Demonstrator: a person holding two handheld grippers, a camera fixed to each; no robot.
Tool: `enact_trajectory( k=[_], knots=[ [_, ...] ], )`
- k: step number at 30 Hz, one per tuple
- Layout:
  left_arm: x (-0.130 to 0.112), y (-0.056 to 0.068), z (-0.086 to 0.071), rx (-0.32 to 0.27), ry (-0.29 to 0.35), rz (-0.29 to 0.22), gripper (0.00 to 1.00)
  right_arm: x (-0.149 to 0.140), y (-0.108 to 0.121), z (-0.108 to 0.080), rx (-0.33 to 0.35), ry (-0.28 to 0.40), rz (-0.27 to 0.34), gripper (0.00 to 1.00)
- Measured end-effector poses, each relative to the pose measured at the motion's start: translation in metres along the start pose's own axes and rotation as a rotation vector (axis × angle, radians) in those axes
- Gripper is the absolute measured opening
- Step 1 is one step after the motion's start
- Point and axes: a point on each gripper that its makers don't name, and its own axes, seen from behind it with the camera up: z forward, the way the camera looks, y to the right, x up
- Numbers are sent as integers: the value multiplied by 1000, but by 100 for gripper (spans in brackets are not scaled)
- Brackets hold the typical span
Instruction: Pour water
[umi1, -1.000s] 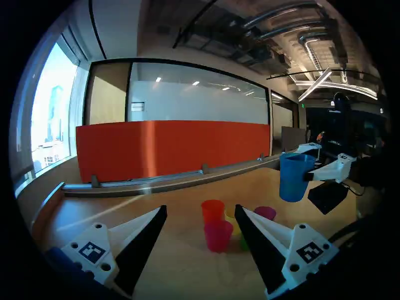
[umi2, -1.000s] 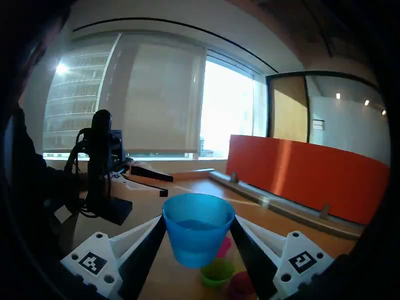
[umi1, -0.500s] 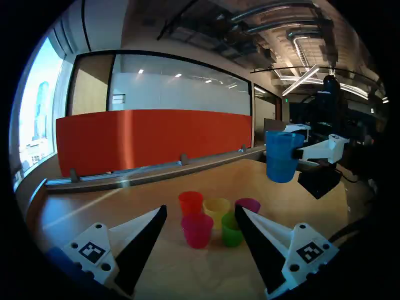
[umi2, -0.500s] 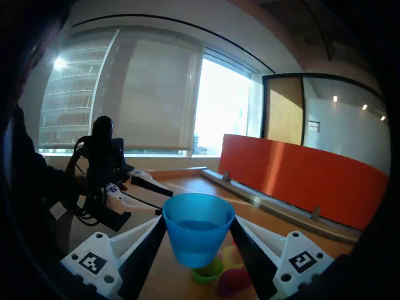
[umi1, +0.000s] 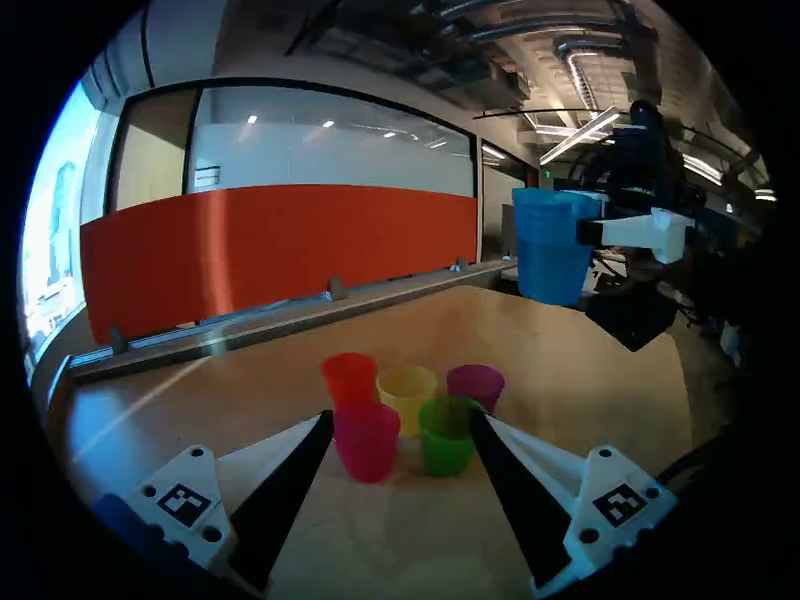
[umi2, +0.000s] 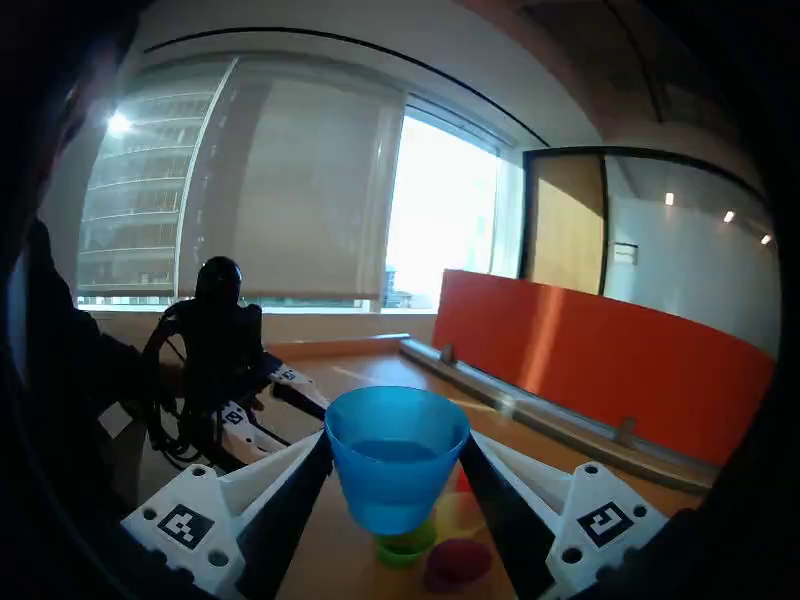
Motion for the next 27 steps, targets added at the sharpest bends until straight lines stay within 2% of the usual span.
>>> enact_trajectory(
  k=[5,17,23,27],
  knots=[
    [-8,5,11,-30,-30,10,100,1,5,-3,-4,-2,3,91],
    [-29,28,38,-124,-112,36,100,-1,18,-12,-23,-19,-11,90],
    [-39,34,51,-150,-145,43,100,-4,24,-13,-30,-32,-20,91],
    [-46,43,58,-183,-168,54,100,-6,28,-14,-33,-35,-22,91]
  ],
)
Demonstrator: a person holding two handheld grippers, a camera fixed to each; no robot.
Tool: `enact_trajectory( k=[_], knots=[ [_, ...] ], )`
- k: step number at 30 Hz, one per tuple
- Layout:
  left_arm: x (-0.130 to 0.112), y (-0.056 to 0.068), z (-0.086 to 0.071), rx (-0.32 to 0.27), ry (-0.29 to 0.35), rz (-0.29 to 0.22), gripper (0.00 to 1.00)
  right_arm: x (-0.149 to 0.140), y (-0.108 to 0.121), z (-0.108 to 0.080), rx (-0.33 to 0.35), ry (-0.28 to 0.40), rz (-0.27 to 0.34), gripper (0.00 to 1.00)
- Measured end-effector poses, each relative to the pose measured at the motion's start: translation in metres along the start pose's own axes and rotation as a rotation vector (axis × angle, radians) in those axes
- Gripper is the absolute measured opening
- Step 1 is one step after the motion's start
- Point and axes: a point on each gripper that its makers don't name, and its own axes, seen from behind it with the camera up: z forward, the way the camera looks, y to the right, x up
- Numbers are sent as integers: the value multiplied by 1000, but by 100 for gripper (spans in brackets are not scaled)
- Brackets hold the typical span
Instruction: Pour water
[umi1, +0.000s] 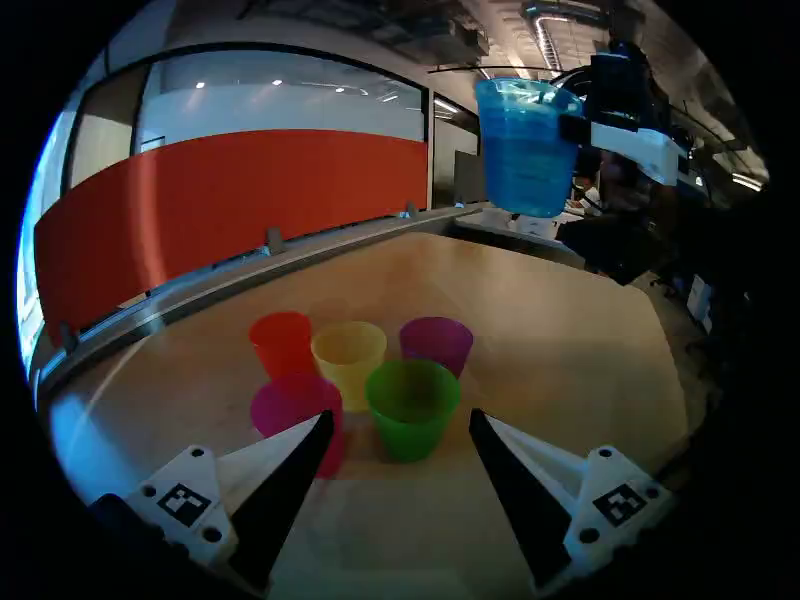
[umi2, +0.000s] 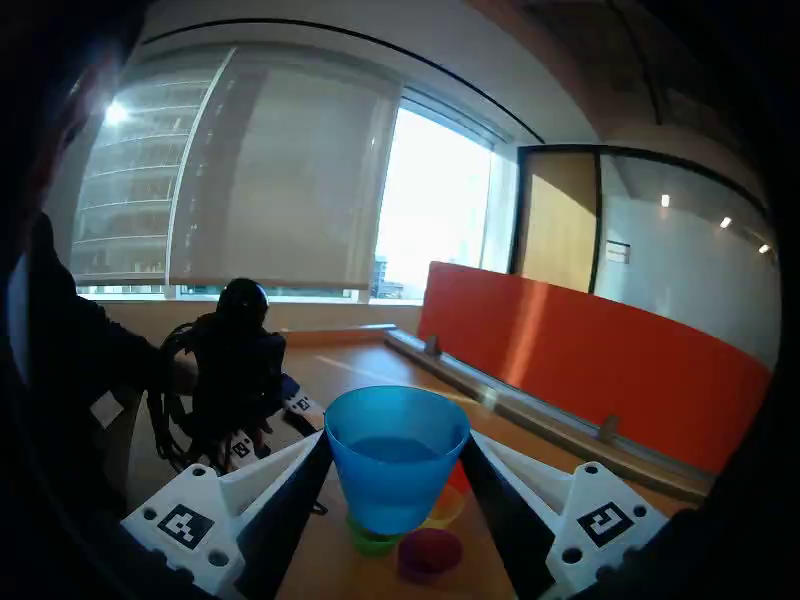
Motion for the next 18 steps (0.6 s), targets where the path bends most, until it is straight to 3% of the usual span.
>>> enact_trajectory(
  k=[18],
  knots=[
    [-12,11,33,-39,-79,30,100,-6,6,1,0,-4,4,91]
  ],
)
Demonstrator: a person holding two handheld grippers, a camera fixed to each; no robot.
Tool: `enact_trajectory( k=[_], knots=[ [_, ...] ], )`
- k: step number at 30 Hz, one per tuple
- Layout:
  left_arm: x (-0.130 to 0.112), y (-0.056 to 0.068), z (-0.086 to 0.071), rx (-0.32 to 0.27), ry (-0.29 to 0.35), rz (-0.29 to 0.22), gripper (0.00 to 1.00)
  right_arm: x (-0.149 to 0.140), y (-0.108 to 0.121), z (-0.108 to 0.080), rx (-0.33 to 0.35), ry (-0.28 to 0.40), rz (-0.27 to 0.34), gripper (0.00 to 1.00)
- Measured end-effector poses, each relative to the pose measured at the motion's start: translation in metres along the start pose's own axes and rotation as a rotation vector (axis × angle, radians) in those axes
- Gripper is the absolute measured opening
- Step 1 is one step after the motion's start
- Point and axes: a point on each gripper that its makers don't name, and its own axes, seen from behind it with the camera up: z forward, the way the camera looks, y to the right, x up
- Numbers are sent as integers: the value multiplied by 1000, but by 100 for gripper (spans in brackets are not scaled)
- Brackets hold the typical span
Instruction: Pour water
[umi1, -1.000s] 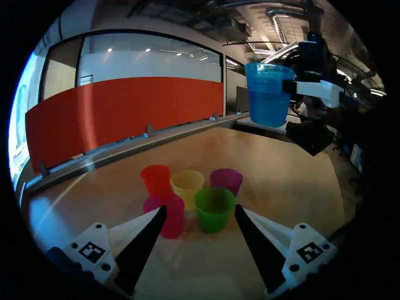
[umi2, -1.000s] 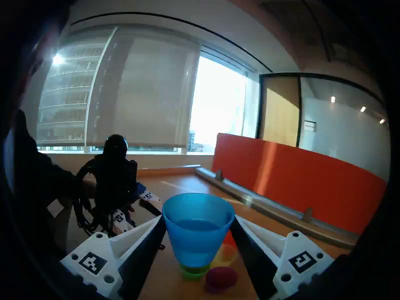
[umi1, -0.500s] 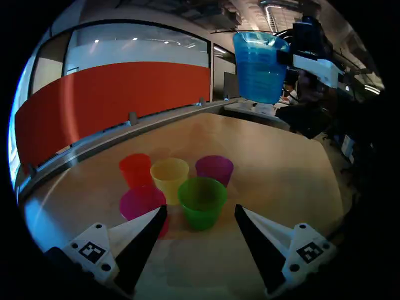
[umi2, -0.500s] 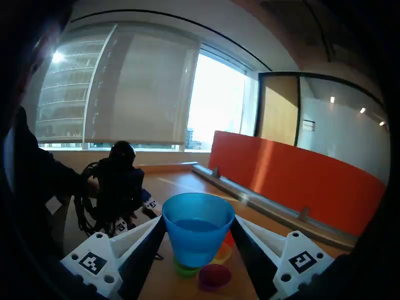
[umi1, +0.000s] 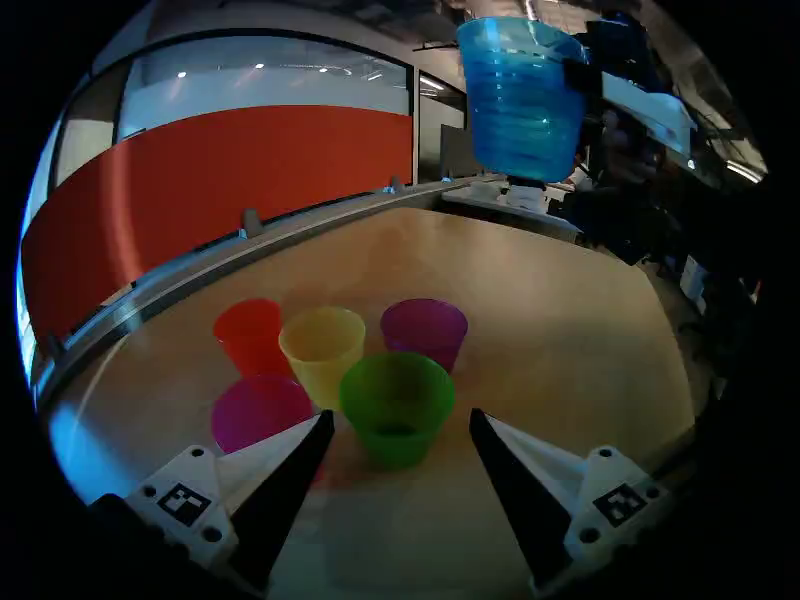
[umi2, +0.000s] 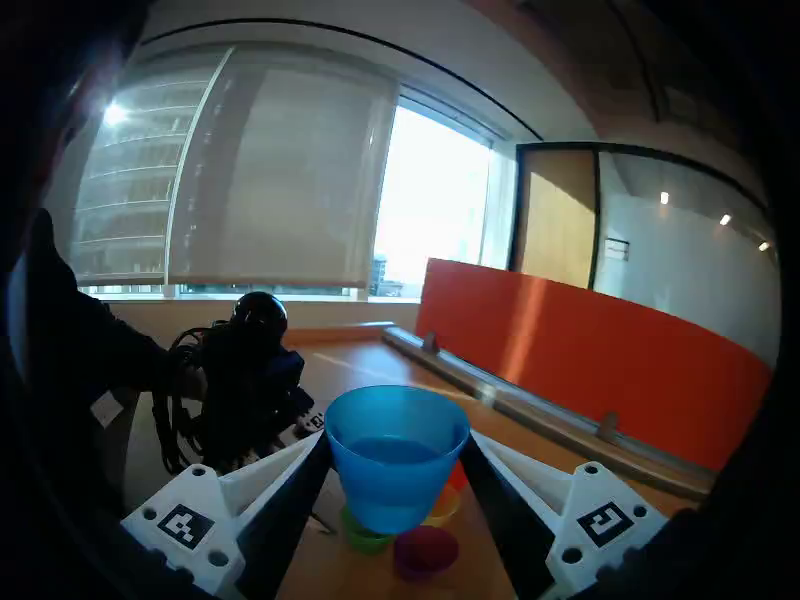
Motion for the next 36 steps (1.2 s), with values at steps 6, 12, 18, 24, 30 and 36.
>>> enact_trajectory(
  k=[6,12,18,24,30,36],
  knots=[
    [1,1,10,-3,-9,13,100,-2,1,0,0,-1,1,91],
    [0,1,19,4,-18,25,100,-4,3,-3,-3,-3,3,91],
    [1,-2,26,10,-21,31,100,-5,5,-5,-8,-7,3,91],
    [2,-5,32,21,-22,32,100,-5,6,-6,-11,-5,3,91],
    [2,-6,35,35,-24,44,100,-5,5,-6,-11,-6,-2,91],
    [2,-5,37,39,-25,57,93,-4,4,-7,-10,-5,-4,91]
  ],
)
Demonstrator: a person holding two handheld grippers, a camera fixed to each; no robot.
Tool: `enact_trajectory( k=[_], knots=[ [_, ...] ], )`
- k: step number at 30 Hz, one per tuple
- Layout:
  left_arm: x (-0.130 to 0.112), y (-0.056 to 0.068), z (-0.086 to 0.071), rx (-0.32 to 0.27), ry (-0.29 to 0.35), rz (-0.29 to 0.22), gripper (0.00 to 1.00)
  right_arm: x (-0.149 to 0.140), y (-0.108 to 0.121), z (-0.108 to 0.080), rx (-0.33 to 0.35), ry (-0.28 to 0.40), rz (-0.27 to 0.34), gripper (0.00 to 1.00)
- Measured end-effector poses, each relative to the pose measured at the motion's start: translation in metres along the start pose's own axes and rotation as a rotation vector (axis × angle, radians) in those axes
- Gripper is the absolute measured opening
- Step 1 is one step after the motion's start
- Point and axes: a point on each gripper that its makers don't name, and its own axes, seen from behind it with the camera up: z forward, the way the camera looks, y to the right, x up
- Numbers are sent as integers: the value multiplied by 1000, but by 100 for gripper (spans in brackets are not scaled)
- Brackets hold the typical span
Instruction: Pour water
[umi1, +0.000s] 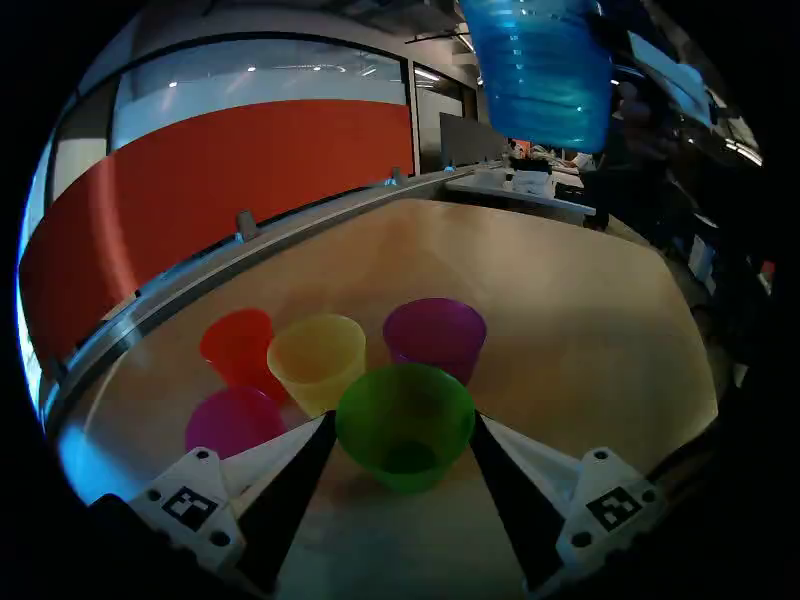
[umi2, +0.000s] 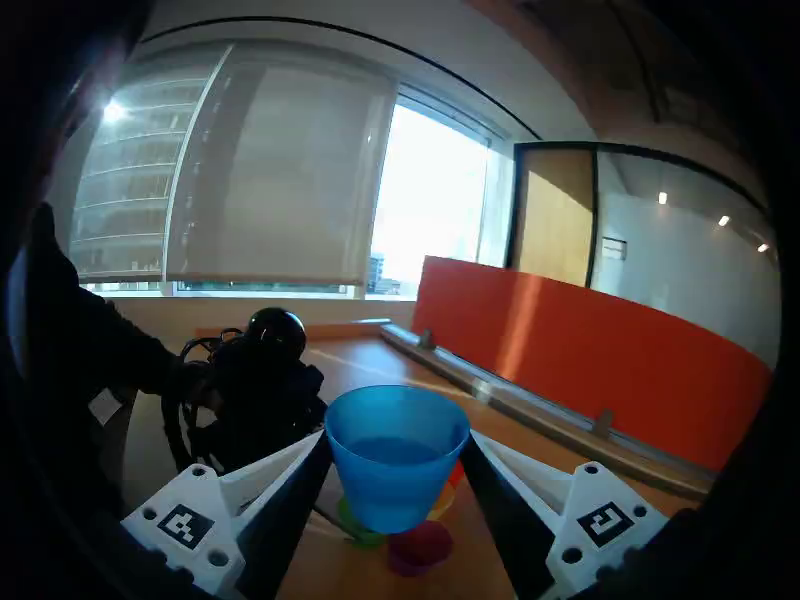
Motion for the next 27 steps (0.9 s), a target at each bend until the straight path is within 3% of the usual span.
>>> enact_trajectory(
  k=[3,17,27],
  knots=[
    [-2,1,1,-1,-9,3,88,1,-1,0,0,0,-2,91],
    [-1,3,0,14,1,42,86,-1,1,-2,-7,4,2,91],
    [2,3,-7,15,17,24,86,1,-2,-2,-7,6,1,91]
  ],
)
